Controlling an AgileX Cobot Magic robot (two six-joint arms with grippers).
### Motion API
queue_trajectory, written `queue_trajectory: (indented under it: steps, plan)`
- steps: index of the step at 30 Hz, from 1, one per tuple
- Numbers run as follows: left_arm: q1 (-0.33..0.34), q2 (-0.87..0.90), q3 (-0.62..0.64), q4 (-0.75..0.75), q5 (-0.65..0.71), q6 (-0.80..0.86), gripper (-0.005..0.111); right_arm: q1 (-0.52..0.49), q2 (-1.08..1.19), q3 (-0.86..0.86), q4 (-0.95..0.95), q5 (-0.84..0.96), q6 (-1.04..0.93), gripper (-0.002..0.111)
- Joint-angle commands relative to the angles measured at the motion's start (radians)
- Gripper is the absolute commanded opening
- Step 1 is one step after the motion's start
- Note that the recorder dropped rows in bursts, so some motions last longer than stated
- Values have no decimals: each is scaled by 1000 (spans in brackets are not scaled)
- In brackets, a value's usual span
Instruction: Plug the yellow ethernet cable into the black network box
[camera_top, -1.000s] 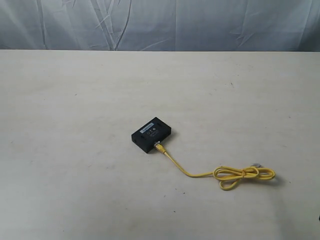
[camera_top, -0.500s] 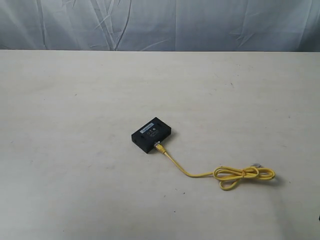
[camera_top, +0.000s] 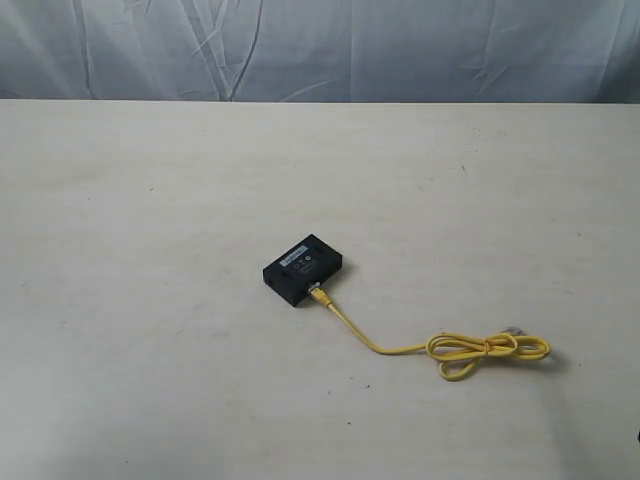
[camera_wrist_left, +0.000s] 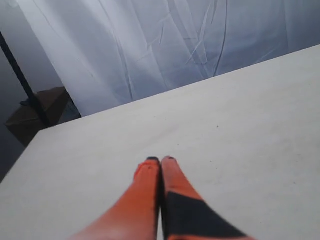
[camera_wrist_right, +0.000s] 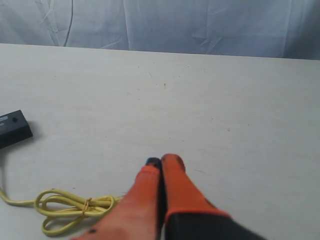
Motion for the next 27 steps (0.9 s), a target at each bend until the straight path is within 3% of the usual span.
queue_trajectory:
  steps: [1, 15, 17, 22, 27]
  plan:
    - [5, -114, 8, 71, 78, -7, 0, -5, -6, 5, 2, -14, 0, 0]
    - [5, -131, 8, 79, 140, -16, 0, -5, -6, 5, 7, -14, 0, 0]
    - [5, -131, 8, 104, 140, -84, 0, -5, -6, 5, 7, -14, 0, 0]
    - [5, -131, 8, 363, 134, -539, 0, -5, -6, 5, 22, -14, 0, 0]
    - [5, -131, 8, 386, 128, -666, 0, -5, -6, 5, 25, -14, 0, 0]
